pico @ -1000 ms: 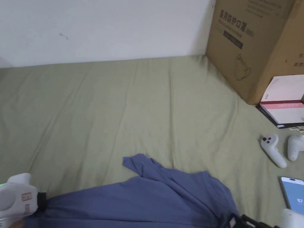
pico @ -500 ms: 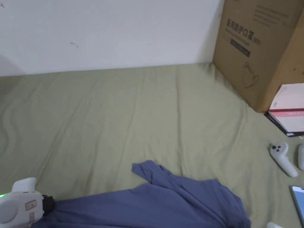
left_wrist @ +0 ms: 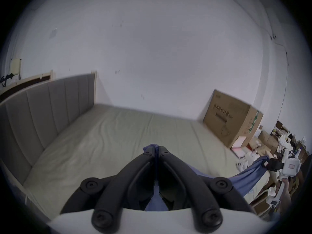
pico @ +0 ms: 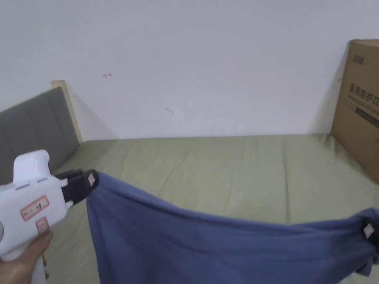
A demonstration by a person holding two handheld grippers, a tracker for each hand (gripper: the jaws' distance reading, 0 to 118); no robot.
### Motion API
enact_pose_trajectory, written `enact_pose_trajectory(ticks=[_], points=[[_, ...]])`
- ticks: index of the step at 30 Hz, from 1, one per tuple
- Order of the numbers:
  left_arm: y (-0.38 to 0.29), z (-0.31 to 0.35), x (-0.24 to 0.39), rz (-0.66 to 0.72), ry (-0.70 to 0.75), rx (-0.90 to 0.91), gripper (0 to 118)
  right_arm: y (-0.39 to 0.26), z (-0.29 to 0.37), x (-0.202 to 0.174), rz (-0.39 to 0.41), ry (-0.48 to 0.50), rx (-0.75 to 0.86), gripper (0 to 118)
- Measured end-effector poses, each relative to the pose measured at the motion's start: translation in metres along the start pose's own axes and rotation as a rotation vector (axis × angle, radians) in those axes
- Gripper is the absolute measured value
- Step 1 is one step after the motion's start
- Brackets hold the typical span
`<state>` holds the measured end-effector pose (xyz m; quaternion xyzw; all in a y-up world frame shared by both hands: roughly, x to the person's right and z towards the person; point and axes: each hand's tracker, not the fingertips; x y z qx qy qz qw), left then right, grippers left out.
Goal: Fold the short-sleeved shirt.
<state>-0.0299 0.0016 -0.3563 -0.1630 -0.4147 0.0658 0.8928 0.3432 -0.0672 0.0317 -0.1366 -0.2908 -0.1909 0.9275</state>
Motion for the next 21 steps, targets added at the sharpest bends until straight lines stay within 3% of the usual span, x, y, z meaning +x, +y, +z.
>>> enact_pose_trajectory(ticks=[6, 11, 18, 21], points=[[0.054, 0.011, 0.013, -0.022, 0.016, 0.126, 2, 0.089, -0.009, -0.018, 0.130, -0.024, 0.128, 8], [0.094, -0.009, 0.024, -0.031, 0.025, 0.164, 2, 0.153, -0.033, -0.030, 0.178, -0.039, 0.180, 8], [0.136, -0.077, 0.030, -0.072, 0.065, 0.149, 2, 0.223, -0.101, -0.038, 0.196, -0.084, 0.194, 8], [0.139, -0.082, 0.033, -0.076, 0.081, 0.139, 2, 0.247, -0.133, -0.034, 0.152, -0.072, 0.171, 8]])
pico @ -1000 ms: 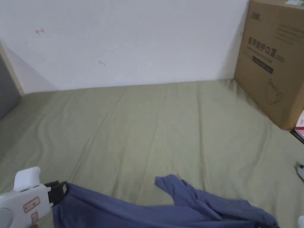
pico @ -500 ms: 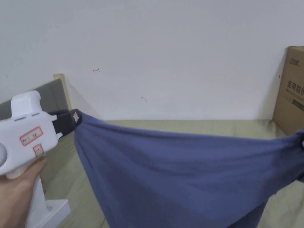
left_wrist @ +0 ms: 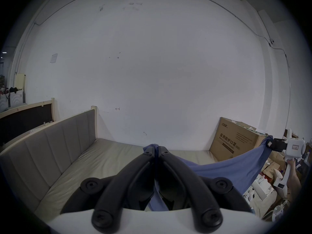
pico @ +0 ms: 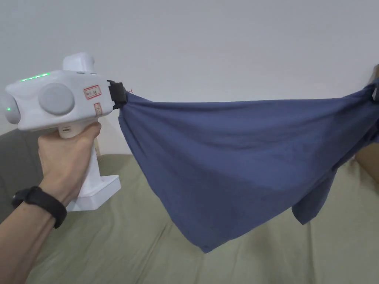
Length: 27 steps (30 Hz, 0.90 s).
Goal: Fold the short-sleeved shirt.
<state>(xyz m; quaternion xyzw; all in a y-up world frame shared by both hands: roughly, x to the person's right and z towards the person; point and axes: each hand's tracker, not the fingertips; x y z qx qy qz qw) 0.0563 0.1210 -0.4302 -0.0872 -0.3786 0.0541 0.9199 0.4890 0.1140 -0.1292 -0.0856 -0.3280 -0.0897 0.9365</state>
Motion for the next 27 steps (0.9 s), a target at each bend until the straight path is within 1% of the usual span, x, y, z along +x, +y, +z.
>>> enact_pose_trajectory(ticks=[2, 3, 4, 5, 7, 8, 11, 12, 15, 17, 20, 21, 22, 23, 25, 27], points=[[-0.001, -0.002, -0.007, -0.003, 0.011, -0.006, 2, 0.009, -0.021, 0.002, -0.010, -0.009, -0.010, 8], [-0.002, -0.003, -0.014, 0.000, 0.004, -0.009, 2, 0.011, -0.031, 0.002, -0.008, -0.033, -0.010, 8], [0.015, -0.062, -0.011, -0.002, 0.004, -0.011, 2, 0.013, -0.041, 0.002, 0.004, -0.046, -0.020, 8], [0.016, -0.078, -0.010, -0.006, 0.007, -0.013, 2, 0.013, -0.050, 0.003, 0.007, -0.052, -0.023, 8], [0.012, -0.086, -0.007, -0.007, 0.003, -0.022, 2, 0.010, -0.061, 0.001, 0.012, -0.068, -0.043, 8], [0.006, -0.083, 0.006, -0.003, 0.006, -0.026, 2, 0.006, -0.069, 0.002, 0.007, -0.067, -0.043, 8], [-0.035, -0.071, 0.037, 0.004, 0.008, -0.071, 2, -0.015, -0.086, 0.004, -0.002, -0.077, -0.074, 8], [-0.031, -0.105, 0.005, 0.006, 0.013, -0.089, 2, -0.025, -0.094, 0.005, -0.011, -0.071, -0.096, 8], [-0.060, -0.138, -0.024, 0.027, 0.023, -0.183, 2, -0.062, -0.108, 0.005, -0.030, -0.066, -0.175, 8], [-0.094, -0.131, -0.012, 0.056, 0.019, -0.226, 2, -0.089, -0.114, 0.005, -0.036, -0.057, -0.220, 8], [-0.130, -0.122, -0.019, 0.078, 0.010, -0.276, 2, -0.129, -0.110, 0.006, 0.020, -0.063, -0.270, 8], [-0.143, -0.110, -0.019, 0.087, 0.008, -0.274, 2, -0.142, -0.104, 0.007, 0.020, -0.051, -0.281, 8], [-0.153, -0.100, -0.024, 0.103, -0.002, -0.281, 2, -0.152, -0.103, 0.017, 0.025, -0.041, -0.289, 8], [-0.166, -0.087, -0.029, 0.117, -0.013, -0.290, 2, -0.166, -0.093, 0.022, 0.037, -0.035, -0.300, 8], [-0.196, -0.055, -0.033, 0.174, -0.020, -0.314, 2, -0.195, -0.068, 0.029, 0.030, -0.025, -0.315, 8], [-0.230, -0.020, -0.040, 0.223, -0.021, -0.366, 2, -0.232, -0.027, 0.032, 0.008, -0.017, -0.350, 8]])
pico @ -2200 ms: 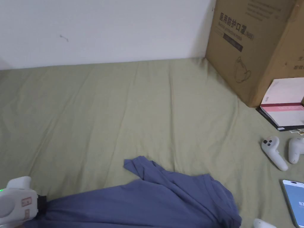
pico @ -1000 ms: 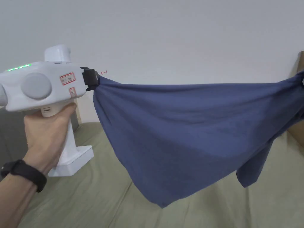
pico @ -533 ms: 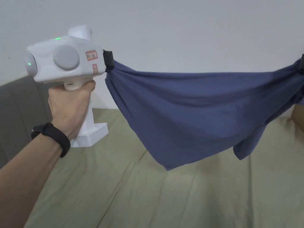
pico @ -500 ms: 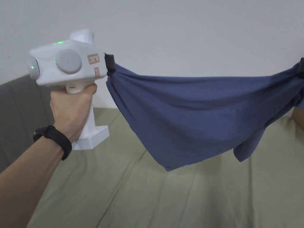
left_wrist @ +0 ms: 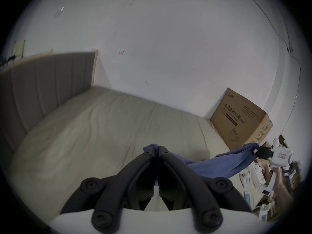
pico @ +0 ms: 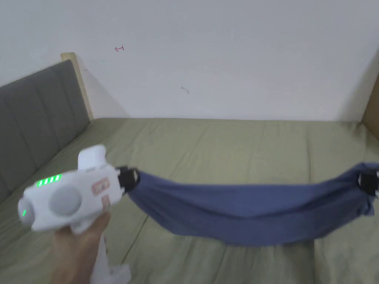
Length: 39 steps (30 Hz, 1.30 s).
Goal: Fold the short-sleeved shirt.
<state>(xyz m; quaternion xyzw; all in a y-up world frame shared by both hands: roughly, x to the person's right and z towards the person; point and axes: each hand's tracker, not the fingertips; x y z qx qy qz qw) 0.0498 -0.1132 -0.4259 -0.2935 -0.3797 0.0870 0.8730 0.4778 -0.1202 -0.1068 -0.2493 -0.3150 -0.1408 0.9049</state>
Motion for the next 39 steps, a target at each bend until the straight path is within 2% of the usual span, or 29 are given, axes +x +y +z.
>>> enact_pose_trajectory(ticks=[1, 3, 5, 7, 11, 14, 16, 17, 18, 19, 20, 21, 22, 23, 24, 27, 32, 35, 37, 38, 39], points=[[-0.022, 0.009, -0.008, 0.007, 0.010, 0.000, 2, -0.020, 0.010, 0.003, -0.001, 0.011, -0.030, 8], [-0.064, 0.030, -0.025, 0.037, 0.003, -0.077, 2, -0.072, 0.038, 0.001, 0.045, -0.032, -0.063, 8], [-0.104, 0.053, -0.030, 0.063, 0.023, -0.124, 2, -0.117, 0.065, 0.001, 0.043, -0.031, -0.102, 8], [-0.135, 0.072, -0.041, 0.098, 0.044, -0.166, 2, -0.158, 0.088, 0.004, 0.013, -0.039, -0.186, 8], [-0.174, 0.099, -0.054, 0.104, 0.076, -0.256, 2, -0.217, 0.120, 0.013, -0.147, -0.085, -0.276, 8], [-0.191, 0.104, -0.056, 0.087, 0.093, -0.297, 2, -0.240, 0.131, 0.018, -0.242, -0.080, -0.303, 8], [-0.194, 0.103, -0.056, 0.064, 0.103, -0.315, 2, -0.251, 0.124, 0.030, -0.215, -0.083, -0.330, 8], [-0.197, 0.104, -0.055, 0.056, 0.105, -0.310, 4, -0.253, 0.122, 0.030, -0.196, -0.085, -0.341, 16], [-0.197, 0.103, -0.054, 0.053, 0.110, -0.316, 16, -0.255, 0.119, 0.031, -0.176, -0.094, -0.358, 35], [-0.196, 0.102, -0.056, 0.057, 0.109, -0.329, 41, -0.256, 0.117, 0.031, -0.164, -0.116, -0.377, 58], [-0.196, 0.103, -0.057, 0.055, 0.113, -0.321, 72, -0.256, 0.119, 0.033, -0.170, -0.126, -0.368, 73], [-0.197, 0.105, -0.057, 0.044, 0.129, -0.315, 82, -0.257, 0.123, 0.038, -0.179, -0.122, -0.358, 75], [-0.196, 0.106, -0.058, 0.036, 0.136, -0.307, 82, -0.256, 0.126, 0.042, -0.203, -0.118, -0.338, 75], [-0.193, 0.111, -0.057, 0.012, 0.153, -0.278, 100, -0.254, 0.132, 0.043, -0.219, -0.124, -0.320, 77], [-0.188, 0.120, -0.055, -0.018, 0.158, -0.217, 103, -0.250, 0.138, 0.045, -0.220, -0.136, -0.292, 77], [-0.173, 0.144, -0.034, -0.115, 0.154, -0.076, 102, -0.230, 0.158, 0.043, -0.171, -0.150, -0.188, 79], [-0.146, 0.186, 0.024, -0.335, 0.135, 0.210, 102, -0.185, 0.195, 0.019, -0.081, -0.003, 0.138, 79], [-0.132, 0.205, 0.057, -0.400, 0.134, 0.304, 98, -0.163, 0.208, 0.001, -0.015, 0.035, 0.248, 79], [-0.123, 0.213, 0.069, -0.404, 0.111, 0.316, 84, -0.154, 0.214, -0.009, 0.035, 0.035, 0.292, 77], [-0.119, 0.216, 0.074, -0.404, 0.104, 0.329, 62, -0.151, 0.217, -0.013, 0.055, 0.038, 0.302, 70], [-0.117, 0.219, 0.077, -0.405, 0.086, 0.340, 39, -0.139, 0.223, -0.045, 0.077, 0.041, 0.304, 56]])
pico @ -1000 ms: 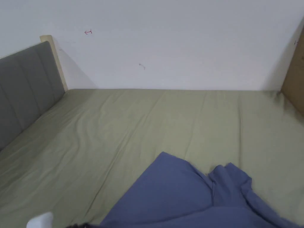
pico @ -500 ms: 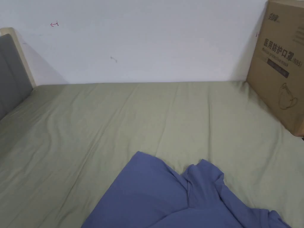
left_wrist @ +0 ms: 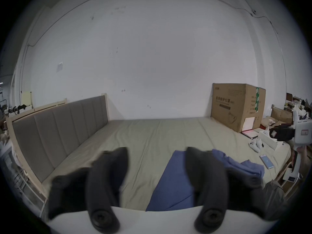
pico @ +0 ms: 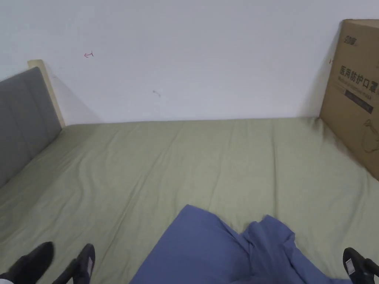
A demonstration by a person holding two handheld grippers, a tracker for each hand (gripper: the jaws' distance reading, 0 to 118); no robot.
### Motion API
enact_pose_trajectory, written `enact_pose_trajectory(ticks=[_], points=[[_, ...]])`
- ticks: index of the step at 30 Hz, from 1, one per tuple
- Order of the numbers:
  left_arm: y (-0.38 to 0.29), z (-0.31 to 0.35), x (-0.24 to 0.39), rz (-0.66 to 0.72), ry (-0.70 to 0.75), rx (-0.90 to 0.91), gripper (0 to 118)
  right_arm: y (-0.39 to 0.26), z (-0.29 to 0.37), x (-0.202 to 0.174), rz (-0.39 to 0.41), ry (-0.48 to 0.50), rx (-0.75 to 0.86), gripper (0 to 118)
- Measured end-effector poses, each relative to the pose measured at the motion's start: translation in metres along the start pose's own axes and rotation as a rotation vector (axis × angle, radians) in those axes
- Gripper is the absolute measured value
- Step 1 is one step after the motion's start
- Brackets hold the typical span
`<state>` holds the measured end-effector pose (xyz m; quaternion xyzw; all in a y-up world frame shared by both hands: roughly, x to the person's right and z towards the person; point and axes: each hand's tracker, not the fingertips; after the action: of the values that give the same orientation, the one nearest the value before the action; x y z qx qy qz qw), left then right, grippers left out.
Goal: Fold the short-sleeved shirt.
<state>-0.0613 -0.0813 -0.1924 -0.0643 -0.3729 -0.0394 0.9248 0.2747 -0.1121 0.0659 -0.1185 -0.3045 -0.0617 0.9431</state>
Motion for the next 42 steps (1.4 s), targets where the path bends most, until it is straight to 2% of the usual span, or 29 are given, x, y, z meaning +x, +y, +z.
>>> enact_pose_trajectory(ticks=[1, 2, 5, 12, 14, 15, 17, 18, 19, 20, 21, 22, 23, 25, 28, 30, 31, 33, 36, 38, 42], points=[[0.003, 0.000, 0.001, 0.002, -0.016, -0.007, 14, 0.004, 0.000, -0.008, 0.020, 0.001, 0.001, 37], [0.006, -0.002, 0.003, -0.001, -0.017, -0.011, 1, 0.006, -0.001, -0.014, 0.038, -0.005, 0.006, 13], [0.012, 0.000, 0.004, 0.001, -0.051, -0.020, 0, 0.010, -0.001, -0.030, 0.092, -0.012, 0.010, 0], [0.004, -0.009, -0.004, 0.035, -0.048, -0.068, 0, 0.014, -0.002, -0.046, 0.133, -0.033, 0.018, 0], [-0.002, -0.013, -0.008, 0.045, -0.056, -0.109, 0, 0.014, -0.003, -0.048, 0.130, -0.033, 0.011, 0], [-0.009, -0.016, -0.011, 0.042, -0.014, -0.114, 0, 0.014, -0.002, -0.048, 0.119, -0.028, 0.012, 0], [-0.023, -0.032, -0.025, 0.078, -0.030, -0.262, 0, 0.014, -0.002, -0.045, 0.103, -0.024, 0.006, 0], [-0.039, -0.040, -0.033, 0.134, -0.037, -0.334, 2, 0.014, -0.001, -0.044, 0.089, -0.014, 0.002, 0], [-0.053, -0.045, -0.041, 0.192, -0.033, -0.370, 13, 0.013, 0.000, -0.043, 0.079, -0.014, -0.001, 0], [-0.072, -0.053, -0.052, 0.272, -0.057, -0.446, 38, 0.010, -0.001, -0.039, 0.070, -0.009, -0.004, 0], [-0.091, -0.061, -0.061, 0.336, -0.051, -0.516, 54, 0.008, -0.002, -0.036, 0.068, -0.001, -0.011, 0], [-0.108, -0.066, -0.066, 0.361, -0.030, -0.576, 63, 0.006, -0.002, -0.037, 0.068, -0.007, -0.015, 0], [-0.128, -0.073, -0.069, 0.355, 0.003, -0.632, 69, 0.005, -0.003, -0.035, 0.067, -0.011, -0.030, 0], [-0.154, -0.085, -0.070, 0.330, 0.062, -0.745, 70, -0.001, -0.005, -0.031, 0.059, -0.009, -0.056, 0], [-0.182, -0.097, -0.065, 0.373, 0.014, -0.859, 71, -0.010, -0.005, -0.023, 0.042, -0.015, -0.086, 0], [-0.184, -0.110, -0.060, 0.332, -0.005, -0.919, 71, -0.014, -0.006, -0.018, 0.022, -0.022, -0.110, 0], [-0.185, -0.117, -0.060, 0.336, 0.001, -0.935, 69, -0.016, -0.007, -0.016, 0.009, -0.028, -0.117, 0], [-0.187, -0.130, -0.059, 0.313, 0.026, -0.951, 46, -0.019, -0.009, -0.011, -0.026, -0.031, -0.134, 0], [-0.188, -0.135, -0.052, 0.247, 0.009, -0.982, 28, -0.024, -0.007, -0.004, -0.049, -0.050, -0.147, 0], [-0.187, -0.136, -0.047, 0.226, -0.004, -0.989, 12, -0.027, -0.010, 0.002, -0.065, -0.056, -0.165, 0], [-0.185, -0.143, -0.037, 0.160, -0.032, -1.025, 8, -0.024, -0.025, 0.011, -0.104, -0.051, -0.229, 0]])
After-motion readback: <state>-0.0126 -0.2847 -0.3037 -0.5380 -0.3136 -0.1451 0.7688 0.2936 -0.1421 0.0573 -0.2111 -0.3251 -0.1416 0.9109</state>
